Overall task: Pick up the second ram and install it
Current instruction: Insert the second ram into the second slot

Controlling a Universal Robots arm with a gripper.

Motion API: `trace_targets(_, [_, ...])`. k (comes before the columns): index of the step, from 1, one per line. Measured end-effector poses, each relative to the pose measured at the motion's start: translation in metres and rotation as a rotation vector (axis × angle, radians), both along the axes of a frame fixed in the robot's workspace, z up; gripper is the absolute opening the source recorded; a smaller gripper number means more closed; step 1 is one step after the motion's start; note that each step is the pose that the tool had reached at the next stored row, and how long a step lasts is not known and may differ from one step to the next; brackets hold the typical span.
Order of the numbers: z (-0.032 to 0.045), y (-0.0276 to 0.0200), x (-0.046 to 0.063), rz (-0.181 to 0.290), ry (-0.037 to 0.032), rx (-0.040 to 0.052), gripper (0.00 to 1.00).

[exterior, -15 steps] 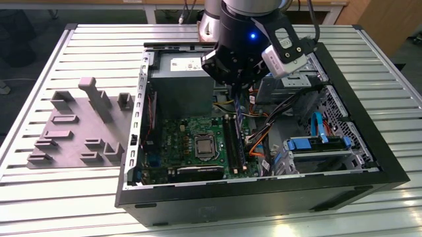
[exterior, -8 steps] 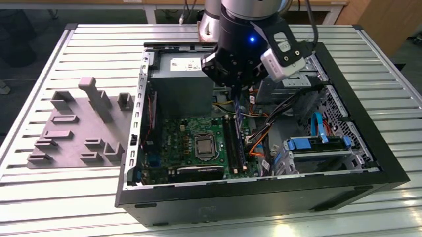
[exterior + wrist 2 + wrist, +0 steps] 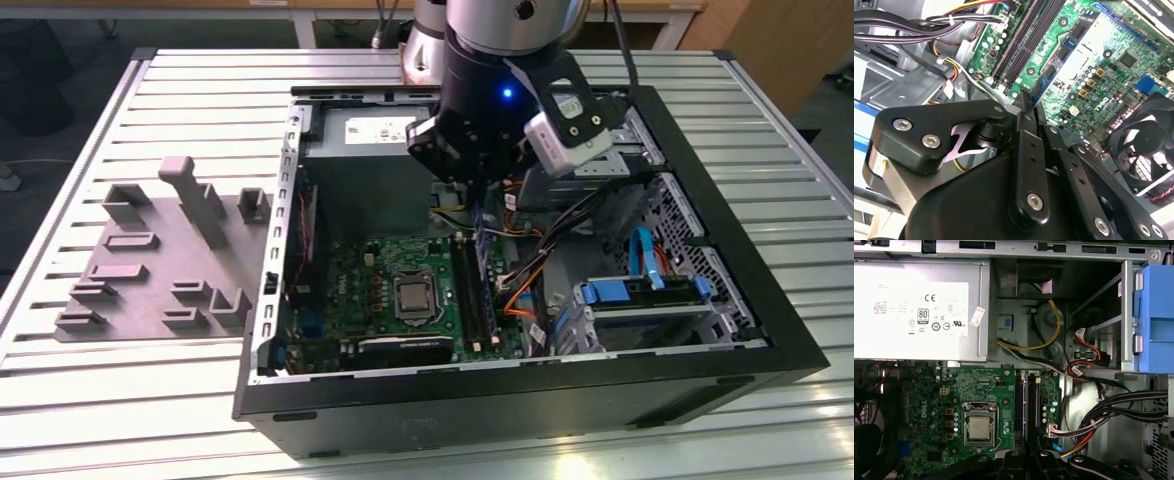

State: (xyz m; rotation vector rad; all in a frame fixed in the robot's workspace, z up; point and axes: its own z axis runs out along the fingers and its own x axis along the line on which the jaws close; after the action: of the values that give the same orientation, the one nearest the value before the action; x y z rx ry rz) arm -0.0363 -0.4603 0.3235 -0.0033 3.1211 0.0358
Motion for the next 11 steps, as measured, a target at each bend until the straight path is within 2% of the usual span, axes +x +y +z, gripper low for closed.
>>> trace_targets(5, [-0.0075,0.0000,0.0000,0.000,0.0000,0.0000,0.14])
trace_targets(7, [-0.0078,0.0000,0.0000,0.000,0.0000,-0.0043,0.14])
trace_targets(11, [-0.0080,0.0000,-0.0001,0.000,-0.0001,-0.0043,0.14])
